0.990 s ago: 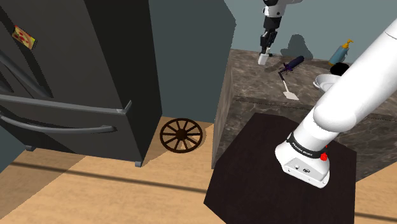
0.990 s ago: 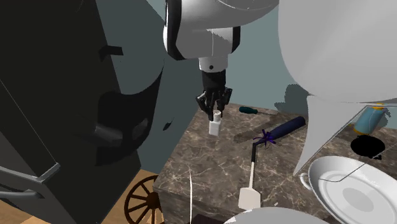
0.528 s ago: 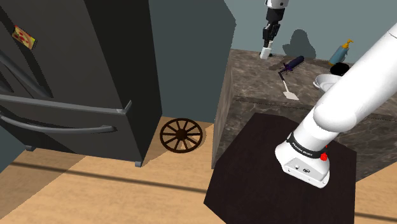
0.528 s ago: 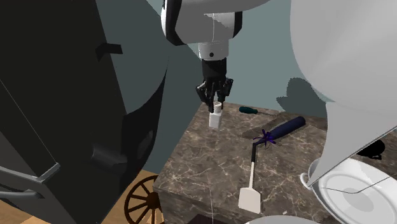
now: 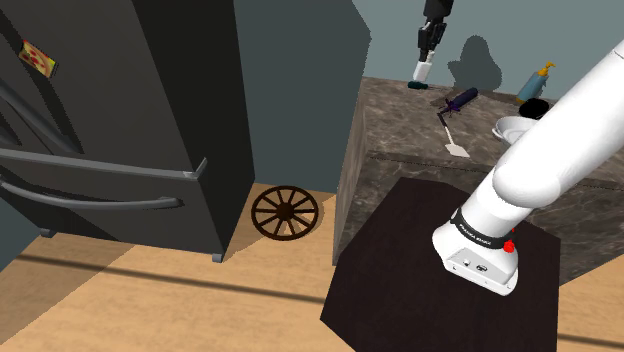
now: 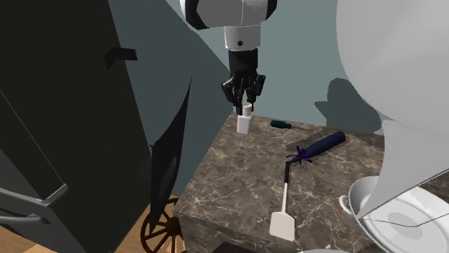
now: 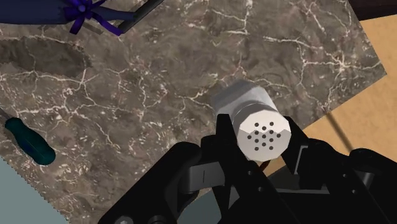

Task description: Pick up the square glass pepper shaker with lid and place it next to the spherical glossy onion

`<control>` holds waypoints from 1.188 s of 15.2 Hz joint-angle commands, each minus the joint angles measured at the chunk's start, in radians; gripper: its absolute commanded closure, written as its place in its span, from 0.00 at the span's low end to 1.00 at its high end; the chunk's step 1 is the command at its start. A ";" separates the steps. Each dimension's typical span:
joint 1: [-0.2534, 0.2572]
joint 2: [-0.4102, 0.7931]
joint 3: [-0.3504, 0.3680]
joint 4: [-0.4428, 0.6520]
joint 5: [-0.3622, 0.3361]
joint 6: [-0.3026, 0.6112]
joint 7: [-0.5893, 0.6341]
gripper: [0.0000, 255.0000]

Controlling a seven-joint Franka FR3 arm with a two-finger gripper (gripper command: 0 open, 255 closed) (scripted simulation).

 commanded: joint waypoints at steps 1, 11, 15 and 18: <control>0.000 0.000 0.000 0.017 0.000 -0.018 -0.002 1.00; -0.104 -0.018 -0.136 0.011 -0.052 0.003 -0.228 1.00; -0.145 0.011 -0.199 0.039 -0.052 0.014 -0.334 1.00; -0.176 0.048 -0.249 0.072 -0.037 0.022 -0.421 1.00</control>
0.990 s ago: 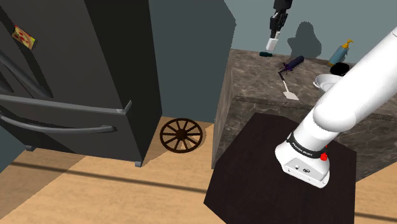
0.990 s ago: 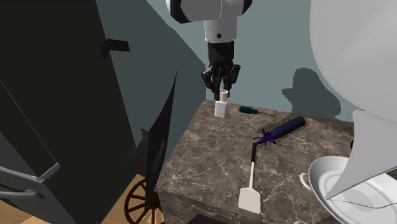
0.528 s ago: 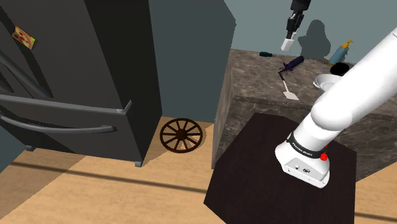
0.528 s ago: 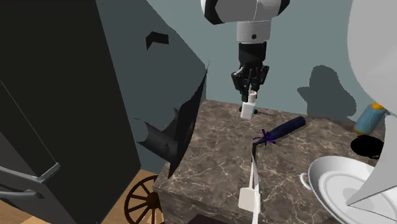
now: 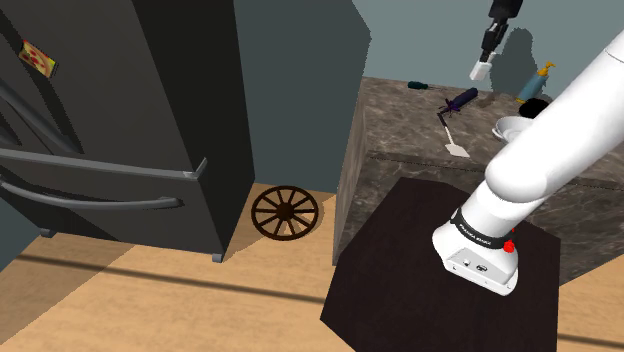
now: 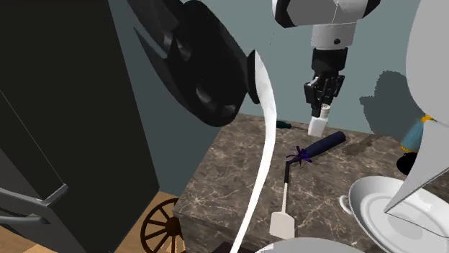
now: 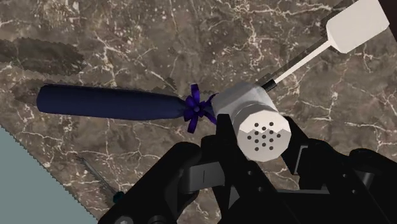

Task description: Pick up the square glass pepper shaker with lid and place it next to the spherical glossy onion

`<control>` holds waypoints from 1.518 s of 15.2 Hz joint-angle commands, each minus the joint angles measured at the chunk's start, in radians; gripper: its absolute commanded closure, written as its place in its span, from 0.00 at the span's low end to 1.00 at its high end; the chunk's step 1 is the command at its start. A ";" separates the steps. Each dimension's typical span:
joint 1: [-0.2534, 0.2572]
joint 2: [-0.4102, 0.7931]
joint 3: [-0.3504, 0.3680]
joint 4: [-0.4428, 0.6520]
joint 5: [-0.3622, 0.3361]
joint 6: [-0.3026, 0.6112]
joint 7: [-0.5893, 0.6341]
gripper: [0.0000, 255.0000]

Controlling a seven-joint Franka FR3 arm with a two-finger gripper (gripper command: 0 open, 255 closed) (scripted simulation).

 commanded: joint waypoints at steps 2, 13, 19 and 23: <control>-0.035 0.037 -0.048 0.029 0.017 0.011 -0.091 1.00; -0.269 0.344 -0.169 0.277 0.242 0.002 -0.478 1.00; -0.501 0.547 -0.143 0.506 0.390 -0.062 -0.654 1.00; -0.548 0.591 -0.130 0.524 0.418 -0.041 -0.683 1.00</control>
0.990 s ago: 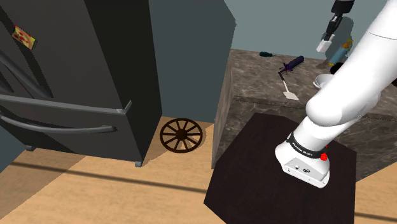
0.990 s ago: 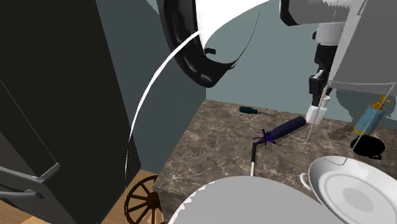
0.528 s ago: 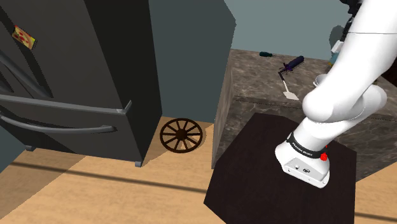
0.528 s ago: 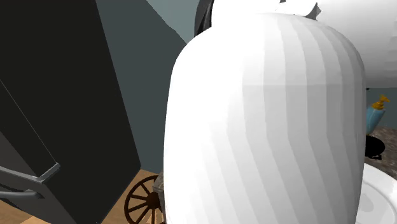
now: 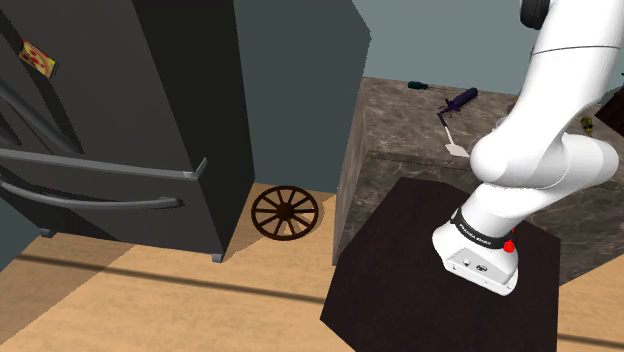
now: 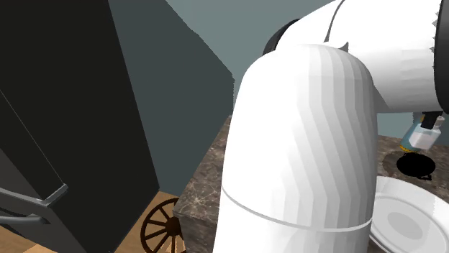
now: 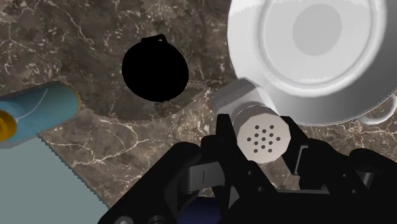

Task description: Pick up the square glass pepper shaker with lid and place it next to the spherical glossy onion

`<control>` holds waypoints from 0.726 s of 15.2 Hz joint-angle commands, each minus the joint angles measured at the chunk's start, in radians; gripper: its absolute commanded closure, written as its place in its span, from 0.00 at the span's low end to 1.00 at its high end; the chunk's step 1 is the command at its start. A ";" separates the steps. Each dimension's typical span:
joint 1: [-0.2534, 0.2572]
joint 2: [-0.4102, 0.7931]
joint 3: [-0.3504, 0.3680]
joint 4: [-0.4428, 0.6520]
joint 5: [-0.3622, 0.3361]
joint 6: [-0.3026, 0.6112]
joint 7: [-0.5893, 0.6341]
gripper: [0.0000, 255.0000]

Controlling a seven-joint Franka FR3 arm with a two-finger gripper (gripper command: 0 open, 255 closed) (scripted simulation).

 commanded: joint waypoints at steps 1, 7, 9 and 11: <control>0.001 0.005 0.002 -0.022 0.004 0.026 -0.003 1.00; 0.017 0.009 0.006 -0.102 0.009 0.104 -0.003 1.00; 0.020 0.012 0.009 -0.126 0.012 0.130 -0.004 1.00; 0.023 0.016 0.012 -0.148 0.016 0.154 -0.005 1.00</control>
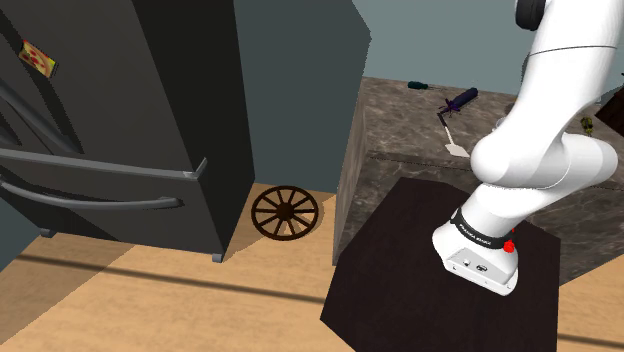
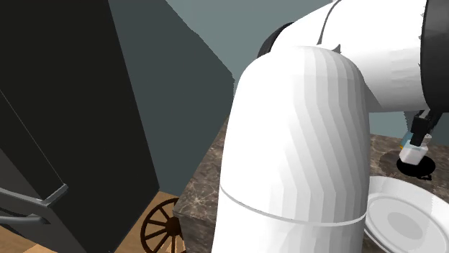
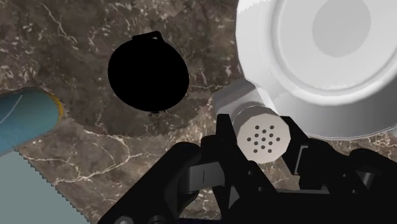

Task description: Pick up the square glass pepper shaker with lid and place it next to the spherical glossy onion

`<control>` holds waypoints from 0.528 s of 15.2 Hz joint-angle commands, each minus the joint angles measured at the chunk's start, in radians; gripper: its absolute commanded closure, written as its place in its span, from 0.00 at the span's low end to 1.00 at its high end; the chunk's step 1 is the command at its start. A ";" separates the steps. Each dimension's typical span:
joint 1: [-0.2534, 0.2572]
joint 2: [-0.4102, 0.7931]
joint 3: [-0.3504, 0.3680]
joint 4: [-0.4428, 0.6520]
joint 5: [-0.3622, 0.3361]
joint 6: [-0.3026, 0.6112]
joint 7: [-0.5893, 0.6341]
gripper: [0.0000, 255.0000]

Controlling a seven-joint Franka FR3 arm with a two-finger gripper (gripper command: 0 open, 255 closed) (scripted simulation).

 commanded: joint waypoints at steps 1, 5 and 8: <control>0.003 0.002 0.002 -0.026 0.003 0.027 -0.002 1.00; 0.005 0.014 0.009 -0.065 0.013 0.074 -0.005 1.00; 0.005 0.026 0.016 -0.092 0.023 0.109 -0.008 1.00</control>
